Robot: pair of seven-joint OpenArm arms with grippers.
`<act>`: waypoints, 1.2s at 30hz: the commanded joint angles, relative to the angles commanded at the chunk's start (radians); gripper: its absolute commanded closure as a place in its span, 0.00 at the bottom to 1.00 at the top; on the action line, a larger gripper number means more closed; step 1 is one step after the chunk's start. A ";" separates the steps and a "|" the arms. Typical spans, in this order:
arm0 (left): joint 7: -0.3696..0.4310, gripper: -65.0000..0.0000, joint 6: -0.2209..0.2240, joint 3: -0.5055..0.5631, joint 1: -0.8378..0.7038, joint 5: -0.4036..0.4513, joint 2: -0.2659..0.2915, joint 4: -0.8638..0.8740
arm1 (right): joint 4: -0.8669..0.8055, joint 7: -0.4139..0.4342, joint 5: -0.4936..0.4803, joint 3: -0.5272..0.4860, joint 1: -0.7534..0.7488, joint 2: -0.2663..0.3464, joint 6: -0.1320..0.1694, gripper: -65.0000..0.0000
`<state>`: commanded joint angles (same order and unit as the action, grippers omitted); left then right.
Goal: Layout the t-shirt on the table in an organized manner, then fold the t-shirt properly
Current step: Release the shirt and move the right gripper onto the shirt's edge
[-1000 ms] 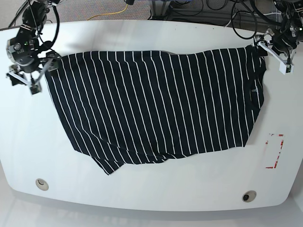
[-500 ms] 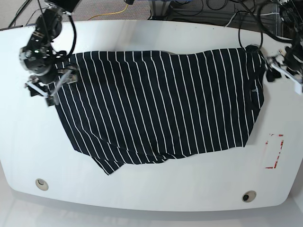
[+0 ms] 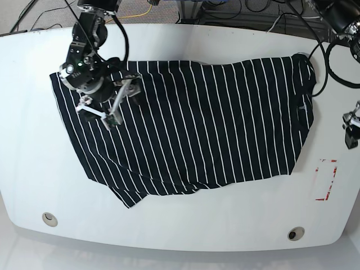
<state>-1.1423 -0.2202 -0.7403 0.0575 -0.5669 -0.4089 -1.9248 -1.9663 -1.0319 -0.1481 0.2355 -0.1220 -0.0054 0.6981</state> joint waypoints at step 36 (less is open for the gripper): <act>0.071 0.31 0.000 0.114 -0.021 0.078 0.003 0.109 | -0.058 0.000 -0.006 -0.043 -0.161 -0.014 0.000 0.47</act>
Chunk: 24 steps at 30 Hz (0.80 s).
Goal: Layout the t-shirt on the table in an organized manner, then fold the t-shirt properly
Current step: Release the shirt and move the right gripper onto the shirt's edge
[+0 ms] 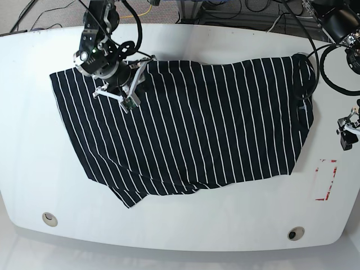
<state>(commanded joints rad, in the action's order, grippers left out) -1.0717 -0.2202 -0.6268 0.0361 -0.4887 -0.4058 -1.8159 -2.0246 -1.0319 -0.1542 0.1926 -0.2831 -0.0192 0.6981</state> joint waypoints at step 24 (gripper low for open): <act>0.000 0.31 0.000 0.006 -0.009 0.000 0.000 0.006 | 0.018 0.101 -0.041 -0.227 -0.078 0.166 0.000 0.32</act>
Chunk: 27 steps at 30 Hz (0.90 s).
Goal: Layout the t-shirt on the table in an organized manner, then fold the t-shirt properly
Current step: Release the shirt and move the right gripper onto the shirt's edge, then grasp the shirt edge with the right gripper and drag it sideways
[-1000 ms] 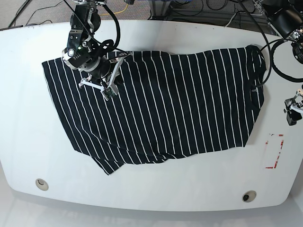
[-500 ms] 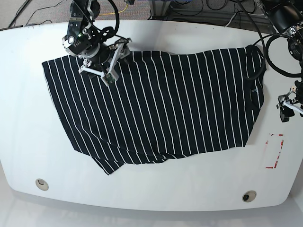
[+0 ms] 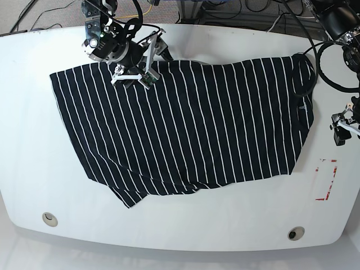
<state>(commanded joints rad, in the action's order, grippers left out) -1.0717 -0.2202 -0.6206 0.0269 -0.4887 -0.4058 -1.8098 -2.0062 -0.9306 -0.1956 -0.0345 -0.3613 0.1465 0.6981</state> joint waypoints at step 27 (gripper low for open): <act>0.000 0.31 0.000 -0.005 -0.006 0.000 0.000 -0.002 | 0.158 0.080 0.000 0.000 0.009 0.095 0.000 0.72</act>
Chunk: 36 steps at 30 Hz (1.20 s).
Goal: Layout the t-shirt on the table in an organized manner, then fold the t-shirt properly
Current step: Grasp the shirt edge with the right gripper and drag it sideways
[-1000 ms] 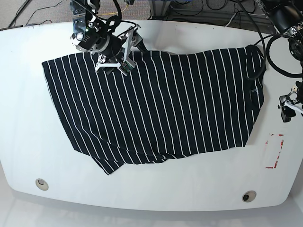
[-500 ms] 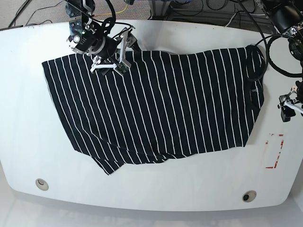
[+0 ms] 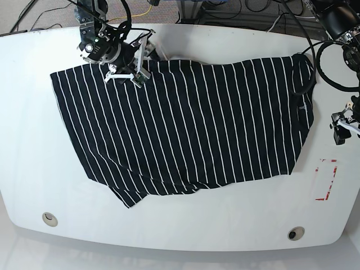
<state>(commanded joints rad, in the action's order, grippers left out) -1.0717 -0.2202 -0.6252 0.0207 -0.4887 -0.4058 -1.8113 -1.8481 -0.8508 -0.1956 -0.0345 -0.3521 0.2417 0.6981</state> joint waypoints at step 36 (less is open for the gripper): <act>0.000 0.31 0.000 0.003 -0.044 -0.002 0.000 -0.005 | 0.450 0.087 0.000 -0.107 0.532 0.359 0.000 0.96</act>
<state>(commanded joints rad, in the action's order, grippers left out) -1.0717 -0.2202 -0.6222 -0.0238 -0.4902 -0.4058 -1.8159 -1.3986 -0.7633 -0.1956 -0.1419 0.1803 0.6007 0.6981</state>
